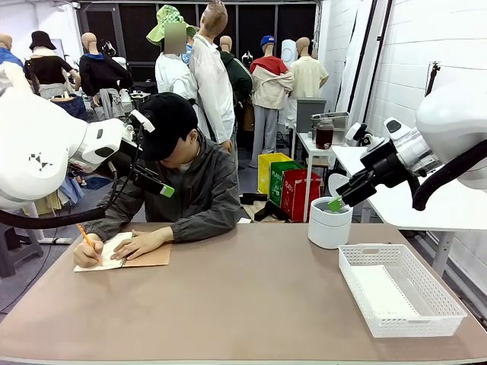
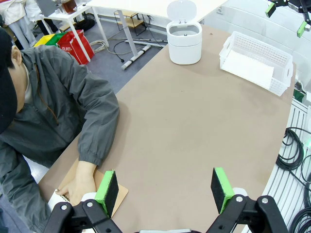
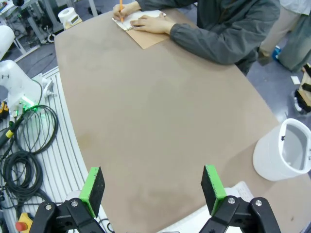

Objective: Sort the paper based on its condition.
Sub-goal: If a person hands you a paper, place it in the Organizing basket , and if it's crumpled, put it in the Trash can.

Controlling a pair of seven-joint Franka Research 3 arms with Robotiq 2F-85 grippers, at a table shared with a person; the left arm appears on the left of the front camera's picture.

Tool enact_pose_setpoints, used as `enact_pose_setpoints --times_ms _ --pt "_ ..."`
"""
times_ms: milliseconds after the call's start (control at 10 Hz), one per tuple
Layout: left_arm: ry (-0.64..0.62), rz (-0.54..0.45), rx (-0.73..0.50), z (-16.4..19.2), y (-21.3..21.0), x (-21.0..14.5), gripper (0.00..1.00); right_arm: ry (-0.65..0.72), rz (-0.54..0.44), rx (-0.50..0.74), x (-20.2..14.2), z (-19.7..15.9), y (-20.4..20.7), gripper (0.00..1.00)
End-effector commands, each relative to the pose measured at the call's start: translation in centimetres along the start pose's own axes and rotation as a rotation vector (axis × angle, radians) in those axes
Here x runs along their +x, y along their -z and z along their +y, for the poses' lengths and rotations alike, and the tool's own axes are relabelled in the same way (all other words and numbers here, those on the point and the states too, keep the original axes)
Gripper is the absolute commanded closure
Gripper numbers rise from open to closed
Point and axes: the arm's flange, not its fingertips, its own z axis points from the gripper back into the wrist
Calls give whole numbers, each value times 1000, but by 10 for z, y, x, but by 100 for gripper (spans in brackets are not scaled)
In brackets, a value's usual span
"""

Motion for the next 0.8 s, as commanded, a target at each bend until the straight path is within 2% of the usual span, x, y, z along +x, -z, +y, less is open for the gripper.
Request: enact_pose_setpoints --times_ms 0,700 --pt "-11 2 -7 0 0 -1 0 -1 -9 14 1 0 1 0" --pt "-11 2 -7 0 0 -1 0 -1 -9 14 1 0 1 0"
